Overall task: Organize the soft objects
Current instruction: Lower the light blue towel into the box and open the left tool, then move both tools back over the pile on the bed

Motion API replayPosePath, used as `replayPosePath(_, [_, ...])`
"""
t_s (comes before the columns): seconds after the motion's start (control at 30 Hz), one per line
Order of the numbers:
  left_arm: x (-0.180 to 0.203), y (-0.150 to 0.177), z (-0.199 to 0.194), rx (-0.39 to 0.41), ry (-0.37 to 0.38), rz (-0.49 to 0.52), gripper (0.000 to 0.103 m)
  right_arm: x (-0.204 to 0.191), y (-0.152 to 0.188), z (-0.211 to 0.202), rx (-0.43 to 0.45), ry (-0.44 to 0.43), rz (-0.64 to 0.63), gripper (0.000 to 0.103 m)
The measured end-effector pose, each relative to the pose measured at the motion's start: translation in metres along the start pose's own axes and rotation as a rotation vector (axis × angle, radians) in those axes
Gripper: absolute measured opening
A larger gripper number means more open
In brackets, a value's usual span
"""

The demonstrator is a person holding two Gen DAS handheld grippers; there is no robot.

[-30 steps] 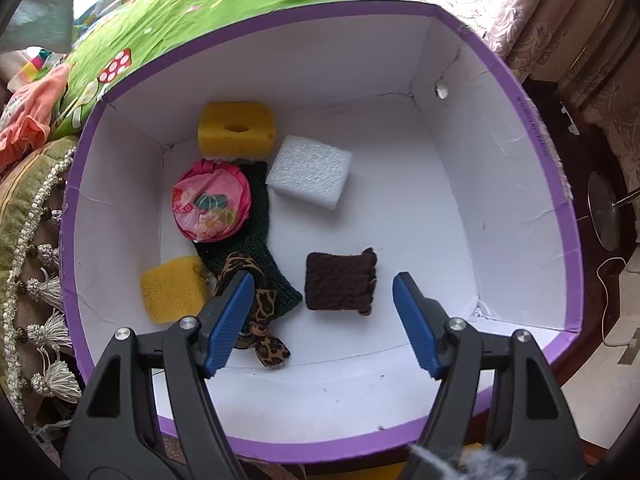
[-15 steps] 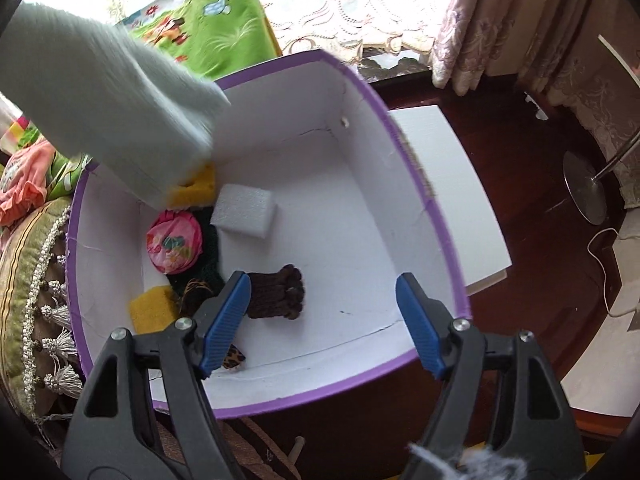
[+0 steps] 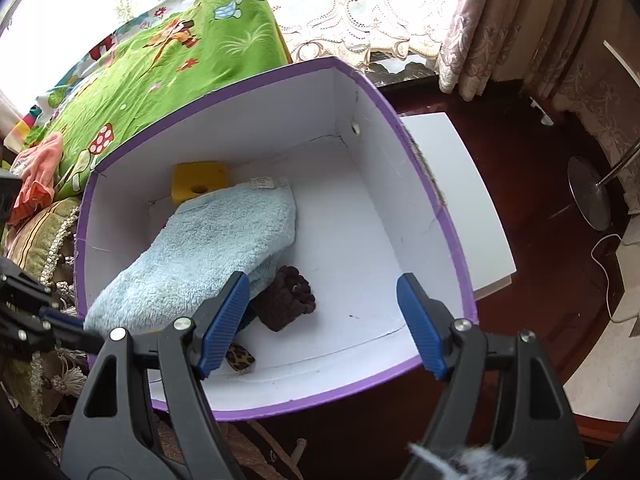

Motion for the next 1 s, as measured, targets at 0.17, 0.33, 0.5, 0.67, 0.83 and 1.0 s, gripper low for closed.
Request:
replayPosePath(0.17, [0.002, 0.020, 0.008, -0.006, -0.064, 0.057, 0.011, -0.014, -0.004, 0.000, 0.005, -0.018, -0.023, 0.079])
replayPosePath(0.33, [0.005, 0.011, -0.008, 0.043, 0.014, 0.010, 0.039, -0.036, -0.004, 0.004, -0.009, -0.050, -0.074, 0.079])
replayPosePath(0.5, [-0.003, 0.009, -0.066, 0.232, 0.182, -0.029, 0.052, -0.067, -0.002, 0.015, -0.041, -0.094, -0.160, 0.079])
replayPosePath(0.67, [-0.025, 0.014, -0.130, 0.508, 0.243, -0.022, 0.054, -0.099, -0.001, 0.033, -0.084, -0.129, -0.223, 0.079])
replayPosePath(0.83, [-0.065, 0.031, -0.166, 0.671, 0.233, -0.054, 0.054, -0.123, -0.008, 0.041, -0.098, -0.154, -0.255, 0.079])
replayPosePath(1.0, [-0.108, 0.048, -0.192, 0.779, 0.210, -0.126, 0.054, -0.143, -0.025, 0.032, -0.060, -0.164, -0.275, 0.079])
Point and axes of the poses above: each gripper's, at about its wrist camera, not at the fingertips, and z roughly the way its jaws point, x to its right, y to its underside, the point moved 7 cm from there along z, roughly the way its jaws point, and after that the axes turned 14 degrees about -z, right-handed, at the moved point
